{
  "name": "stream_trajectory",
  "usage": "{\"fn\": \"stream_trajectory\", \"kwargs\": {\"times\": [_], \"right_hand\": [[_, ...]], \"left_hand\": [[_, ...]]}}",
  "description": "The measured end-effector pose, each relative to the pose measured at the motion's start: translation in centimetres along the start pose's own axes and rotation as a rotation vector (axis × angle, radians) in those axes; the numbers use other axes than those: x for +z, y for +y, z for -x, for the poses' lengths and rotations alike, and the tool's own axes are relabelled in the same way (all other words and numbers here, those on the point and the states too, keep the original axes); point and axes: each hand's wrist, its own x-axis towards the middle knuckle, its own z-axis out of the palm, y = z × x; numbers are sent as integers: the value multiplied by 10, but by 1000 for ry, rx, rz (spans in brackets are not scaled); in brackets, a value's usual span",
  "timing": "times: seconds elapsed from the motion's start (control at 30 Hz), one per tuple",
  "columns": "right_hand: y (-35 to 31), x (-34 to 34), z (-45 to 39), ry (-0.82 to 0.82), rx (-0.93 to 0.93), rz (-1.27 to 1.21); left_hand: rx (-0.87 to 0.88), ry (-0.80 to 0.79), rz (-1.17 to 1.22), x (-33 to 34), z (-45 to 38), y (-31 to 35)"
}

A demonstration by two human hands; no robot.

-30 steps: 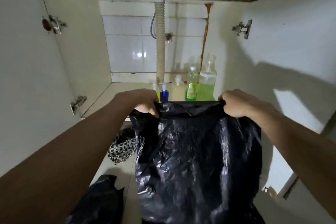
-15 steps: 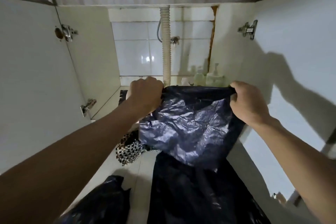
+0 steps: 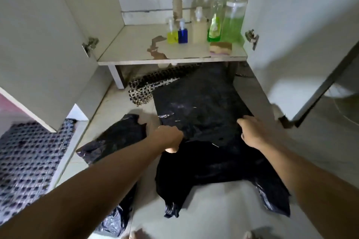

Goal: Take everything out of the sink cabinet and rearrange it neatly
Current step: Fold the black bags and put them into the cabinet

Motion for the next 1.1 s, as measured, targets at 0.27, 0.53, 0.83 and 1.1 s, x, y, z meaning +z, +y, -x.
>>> {"fn": "stream_trajectory", "kwargs": {"times": [0.27,0.53,0.83,1.1], "right_hand": [[4,82,34,-194,115,175],[7,62,40,-73,150,289],[-36,28,32,-653,136,147],[-187,-28,-12,-316,-167,-238]], "left_hand": [[-37,-48,76,81,-10,36],[-139,67,117,72,-10,38],[-9,-444,303,63,-6,25],[-138,-150,228,-24,51,-121]]}}
